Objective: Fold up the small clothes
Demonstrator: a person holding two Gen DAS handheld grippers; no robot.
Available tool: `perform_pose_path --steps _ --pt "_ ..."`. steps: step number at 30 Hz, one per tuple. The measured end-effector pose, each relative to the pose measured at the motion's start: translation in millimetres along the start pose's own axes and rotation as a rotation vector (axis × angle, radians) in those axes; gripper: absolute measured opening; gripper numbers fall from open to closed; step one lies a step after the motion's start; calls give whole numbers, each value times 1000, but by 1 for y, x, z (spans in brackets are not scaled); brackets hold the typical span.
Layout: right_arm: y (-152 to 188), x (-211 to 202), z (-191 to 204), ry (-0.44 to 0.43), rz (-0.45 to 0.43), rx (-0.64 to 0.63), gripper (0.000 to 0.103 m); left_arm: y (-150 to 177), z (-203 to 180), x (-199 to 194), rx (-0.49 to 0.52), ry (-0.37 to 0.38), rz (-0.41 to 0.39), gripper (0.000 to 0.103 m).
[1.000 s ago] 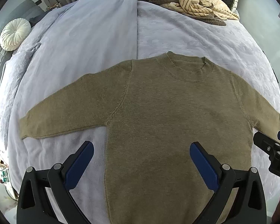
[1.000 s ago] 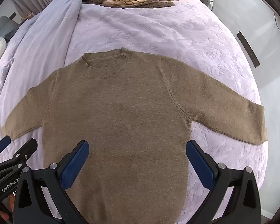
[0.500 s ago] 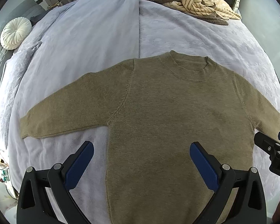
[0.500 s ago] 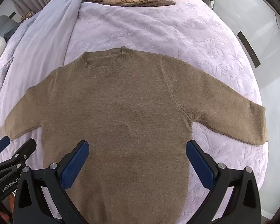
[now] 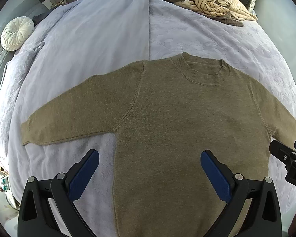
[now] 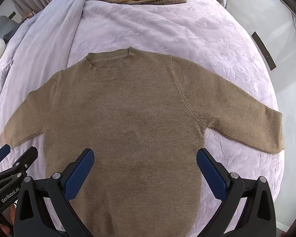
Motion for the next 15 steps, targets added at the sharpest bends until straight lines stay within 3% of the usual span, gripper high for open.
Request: perform_pose_path --steps 15 --pt "1 9 2 6 23 -4 103 2 4 8 -3 -34 46 103"
Point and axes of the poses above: each gripper's, at about its wrist camera, not at the fingertips, and x roughly the way its jaws point, z to its left, y to its underside, the point moved 6 cm from there along x, roughly the way its jaws point, and after that the axes turned 4 degrees about z, right-handed, at the moved point
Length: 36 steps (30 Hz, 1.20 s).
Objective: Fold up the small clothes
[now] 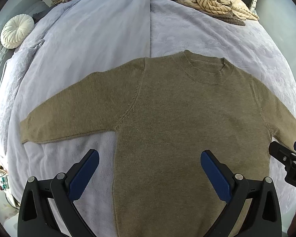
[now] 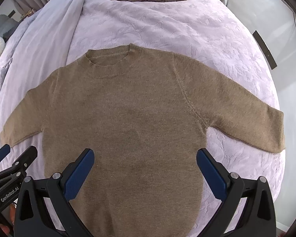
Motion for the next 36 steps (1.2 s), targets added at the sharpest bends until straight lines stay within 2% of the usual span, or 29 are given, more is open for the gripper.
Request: perform_pose_path --steps 3,36 --pt "1 0 0 3 4 -3 103 -1 1 0 -4 7 -35 103" --pt "4 10 7 7 31 3 103 6 16 17 -43 35 -17 103"
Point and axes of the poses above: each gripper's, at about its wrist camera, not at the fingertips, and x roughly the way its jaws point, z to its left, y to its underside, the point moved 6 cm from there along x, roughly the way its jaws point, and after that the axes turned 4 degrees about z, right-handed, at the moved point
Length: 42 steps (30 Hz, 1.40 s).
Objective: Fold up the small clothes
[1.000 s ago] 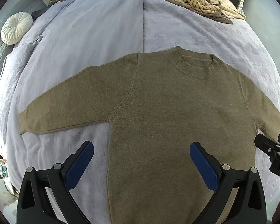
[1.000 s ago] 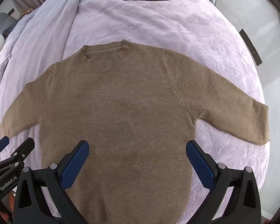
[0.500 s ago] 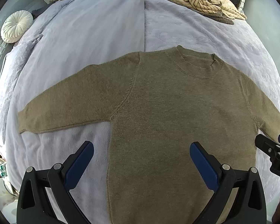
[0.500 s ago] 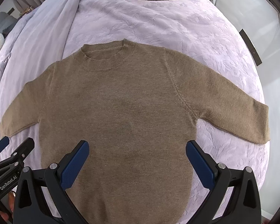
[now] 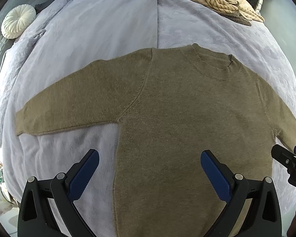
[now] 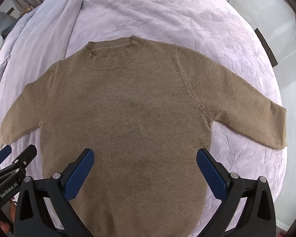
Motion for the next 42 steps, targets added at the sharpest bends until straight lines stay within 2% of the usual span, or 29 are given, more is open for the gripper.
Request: perform_pose_path --steps 18,25,27,32,39,42 --pt "4 -7 24 -11 -9 -13 103 -1 31 2 -42 26 -17 103" --pt "11 -9 56 -191 -54 5 103 10 68 11 -129 141 -6 103" --pt "16 -5 69 -216 -61 -10 103 13 88 17 -167 159 -7 103" --pt "35 23 107 -215 51 -90 103 17 154 36 -279 149 -26 103" --pt "67 55 157 -259 114 -180 103 16 285 67 -543 107 -111 103" --pt "73 66 172 -280 135 -197 103 12 325 84 -621 113 -133 103"
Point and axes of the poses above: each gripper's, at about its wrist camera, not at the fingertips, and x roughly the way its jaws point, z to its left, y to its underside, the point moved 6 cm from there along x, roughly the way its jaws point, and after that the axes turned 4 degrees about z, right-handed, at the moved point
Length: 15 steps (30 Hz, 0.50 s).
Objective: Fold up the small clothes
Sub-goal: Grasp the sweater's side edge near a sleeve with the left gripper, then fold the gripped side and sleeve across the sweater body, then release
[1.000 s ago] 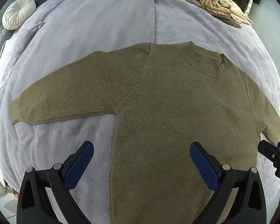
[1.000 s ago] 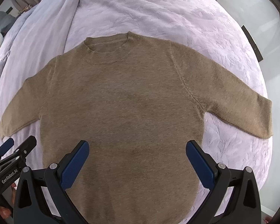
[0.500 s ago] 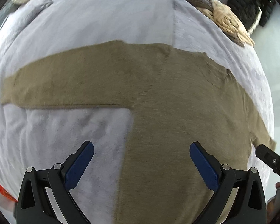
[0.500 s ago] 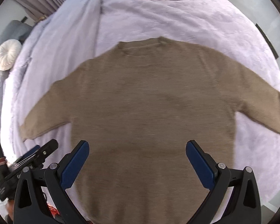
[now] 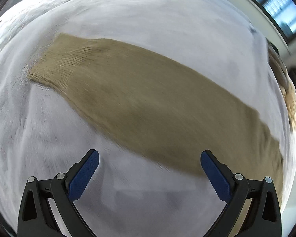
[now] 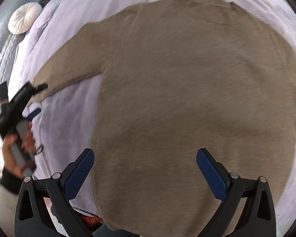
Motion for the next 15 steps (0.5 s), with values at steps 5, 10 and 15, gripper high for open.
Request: perform_pose_path --steps 5,10,15 --pt "10 16 10 -42 23 11 103 -31 18 5 -80 70 -65 103" --pt "13 14 11 -70 0 21 103 -49 18 -12 -71 151 -146 27" --pt "21 13 -8 -117 -9 58 103 -47 3 -32 18 231 -195 12"
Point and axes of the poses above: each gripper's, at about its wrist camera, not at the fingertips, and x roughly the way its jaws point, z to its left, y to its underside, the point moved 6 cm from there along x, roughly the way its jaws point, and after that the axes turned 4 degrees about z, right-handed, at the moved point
